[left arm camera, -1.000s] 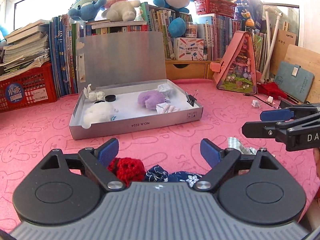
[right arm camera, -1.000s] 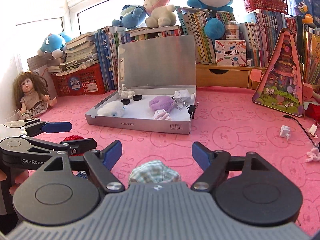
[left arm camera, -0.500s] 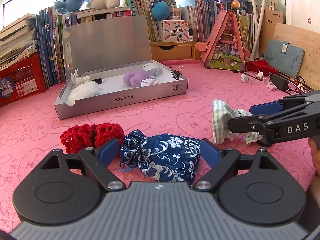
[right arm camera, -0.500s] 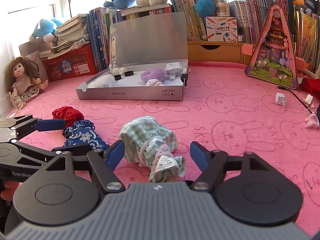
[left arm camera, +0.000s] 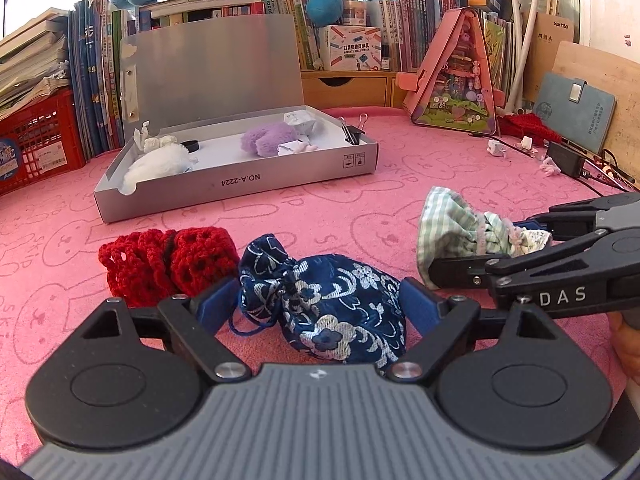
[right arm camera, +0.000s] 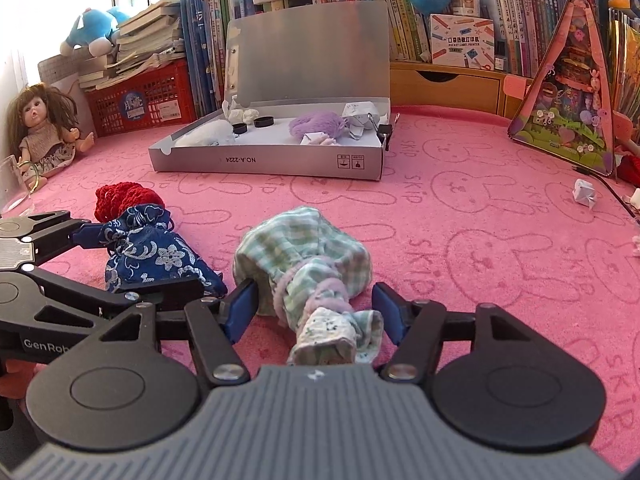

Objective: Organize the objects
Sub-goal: 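Move the left gripper to the blue floral pouch while the right reaches the plaid doll, then close the left gripper on the blue pouch while the right grasps the plaid doll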

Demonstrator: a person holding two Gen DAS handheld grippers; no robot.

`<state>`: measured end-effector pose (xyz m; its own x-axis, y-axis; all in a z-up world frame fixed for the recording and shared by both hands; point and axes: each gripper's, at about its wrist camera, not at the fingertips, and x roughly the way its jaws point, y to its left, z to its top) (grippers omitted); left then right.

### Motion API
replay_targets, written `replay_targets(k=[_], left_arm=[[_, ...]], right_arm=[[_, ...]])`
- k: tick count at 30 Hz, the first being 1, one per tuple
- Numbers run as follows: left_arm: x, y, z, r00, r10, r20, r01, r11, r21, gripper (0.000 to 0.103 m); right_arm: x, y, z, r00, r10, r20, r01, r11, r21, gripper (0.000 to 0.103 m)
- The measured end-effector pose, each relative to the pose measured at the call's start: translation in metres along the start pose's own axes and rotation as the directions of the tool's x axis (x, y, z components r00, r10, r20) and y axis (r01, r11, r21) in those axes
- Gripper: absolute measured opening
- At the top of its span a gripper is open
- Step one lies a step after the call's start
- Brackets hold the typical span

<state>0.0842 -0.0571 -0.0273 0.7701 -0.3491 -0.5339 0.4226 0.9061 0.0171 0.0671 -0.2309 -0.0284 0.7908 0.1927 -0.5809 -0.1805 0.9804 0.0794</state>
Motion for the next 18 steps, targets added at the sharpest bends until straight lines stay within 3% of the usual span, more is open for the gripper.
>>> replay_targets(k=[6, 11, 18], left_arm=[[0.000, -0.002, -0.002, 1.000, 0.022, 0.006, -0.022, 1.000, 0.000, 0.091], [-0.011, -0.010, -0.003, 0.996, 0.070, 0.058, -0.073, 0.996, 0.050, 0.092], [-0.012, -0.007, -0.002, 0.995, 0.074, 0.062, -0.076, 0.997, 0.032, 0.094]], right_arm=[[-0.001, -0.001, 0.000, 1.000, 0.001, 0.018, -0.001, 1.000, 0.004, 0.067], [-0.004, -0.003, -0.001, 0.999, -0.008, 0.040, 0.007, 1.000, 0.020, 0.051], [-0.019, -0.004, 0.003, 0.996, -0.059, 0.073, 0.055, 0.997, 0.054, 0.041]])
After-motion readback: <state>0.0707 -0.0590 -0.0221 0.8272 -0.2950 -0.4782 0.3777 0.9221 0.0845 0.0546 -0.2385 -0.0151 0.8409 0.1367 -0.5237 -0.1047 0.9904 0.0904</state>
